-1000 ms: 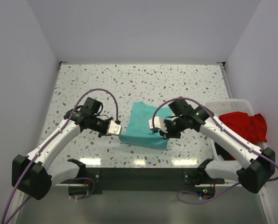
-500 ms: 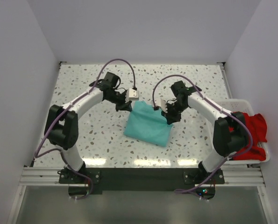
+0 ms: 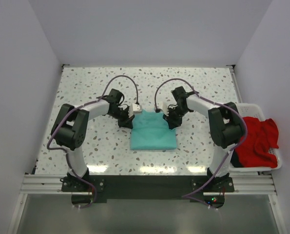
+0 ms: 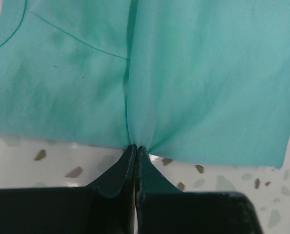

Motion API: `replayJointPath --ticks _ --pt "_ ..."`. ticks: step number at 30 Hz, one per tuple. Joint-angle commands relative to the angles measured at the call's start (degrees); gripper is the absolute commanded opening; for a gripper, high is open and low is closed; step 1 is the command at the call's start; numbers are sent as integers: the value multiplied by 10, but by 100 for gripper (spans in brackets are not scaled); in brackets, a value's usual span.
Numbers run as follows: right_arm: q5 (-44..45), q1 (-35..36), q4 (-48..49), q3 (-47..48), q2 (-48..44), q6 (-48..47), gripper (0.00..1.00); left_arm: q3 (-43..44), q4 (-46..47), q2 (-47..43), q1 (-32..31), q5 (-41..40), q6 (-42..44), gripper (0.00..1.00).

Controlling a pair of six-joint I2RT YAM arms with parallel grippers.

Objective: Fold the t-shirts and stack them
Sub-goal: Fold the tshirt

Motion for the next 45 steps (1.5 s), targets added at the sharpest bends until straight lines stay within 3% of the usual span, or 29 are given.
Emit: replayJointPath --ticks 1,6,8,9,12,15,17,21,26,32,45 --pt "-32 20 1 -40 -36 28 0 -61 4 -68 3 18 -11 0" --pt "-71 43 0 -122 -117 68 0 -160 -8 -156 3 49 -14 0" --pt "-98 49 -22 -124 -145 81 27 -174 -27 -187 3 59 2 0" --pt "-105 49 -33 -113 -151 97 37 -178 -36 -196 2 62 15 7" --pt "-135 6 -73 -48 -141 121 47 -173 -46 -241 2 66 19 31" --pt "-192 -27 -107 41 -91 170 47 -157 -17 -282 -4 71 8 42" --pt "-213 -29 -108 79 -54 203 46 -146 13 -287 -15 70 -1 44" --pt "-250 -11 -44 118 -12 344 37 -90 19 -239 -62 65 -18 46" --pt "-269 25 -2 130 37 413 34 -72 79 -179 -110 53 -83 53" --pt "-262 48 -17 183 131 415 31 -62 100 -132 -175 37 -102 54" --pt "-233 56 -6 175 203 385 29 -67 102 -70 -190 7 -98 47"
